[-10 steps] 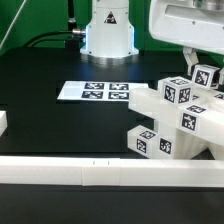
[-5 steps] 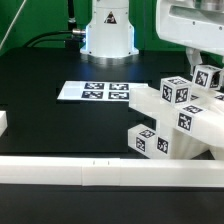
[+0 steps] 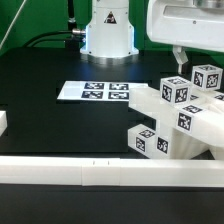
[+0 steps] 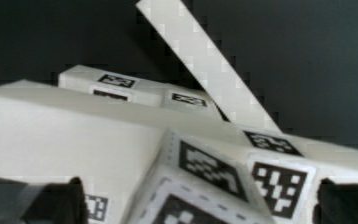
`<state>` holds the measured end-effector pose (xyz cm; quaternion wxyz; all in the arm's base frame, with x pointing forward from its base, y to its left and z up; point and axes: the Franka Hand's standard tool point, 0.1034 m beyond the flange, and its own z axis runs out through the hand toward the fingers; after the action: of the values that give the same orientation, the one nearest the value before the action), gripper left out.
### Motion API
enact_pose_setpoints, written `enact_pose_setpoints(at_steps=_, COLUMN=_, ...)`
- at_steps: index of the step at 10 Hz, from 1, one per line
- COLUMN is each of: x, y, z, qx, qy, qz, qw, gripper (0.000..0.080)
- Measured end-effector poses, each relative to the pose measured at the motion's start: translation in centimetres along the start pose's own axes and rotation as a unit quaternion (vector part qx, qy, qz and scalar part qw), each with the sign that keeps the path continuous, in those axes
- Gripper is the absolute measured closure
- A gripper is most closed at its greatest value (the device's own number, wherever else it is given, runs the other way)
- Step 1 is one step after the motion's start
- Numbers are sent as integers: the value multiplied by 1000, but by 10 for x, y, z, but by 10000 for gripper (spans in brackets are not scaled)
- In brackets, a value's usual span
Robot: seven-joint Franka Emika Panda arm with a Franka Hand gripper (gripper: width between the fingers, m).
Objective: Assemble chair
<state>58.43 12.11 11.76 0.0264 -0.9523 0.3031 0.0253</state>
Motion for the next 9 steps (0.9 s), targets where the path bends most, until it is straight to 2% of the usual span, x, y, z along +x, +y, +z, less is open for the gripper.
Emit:
enact_pose_setpoints(at_steps=2, x=0, y=0, z=0, qx=0, qy=0, qz=-69, qw=998, gripper=150)
enact_pose_setpoints(at_steps=3, x=1, y=1, z=0, qx=-13, qy=5, qz=-149, qw=989, gripper=150)
enact_pose_setpoints(at_steps=5, x=3, y=2, z=-1, qx=-17, qy=7, qz=-273, qw=962, gripper=150)
enact_pose_setpoints(at_steps=8, x=2, y=1, z=2, qx=-16, qy=11, qz=-364, qw=931, gripper=150)
enact_pose_setpoints(at_steps=9, x=2, y=-1, z=2, qx=-14, qy=16, qz=-368, qw=930, gripper=150)
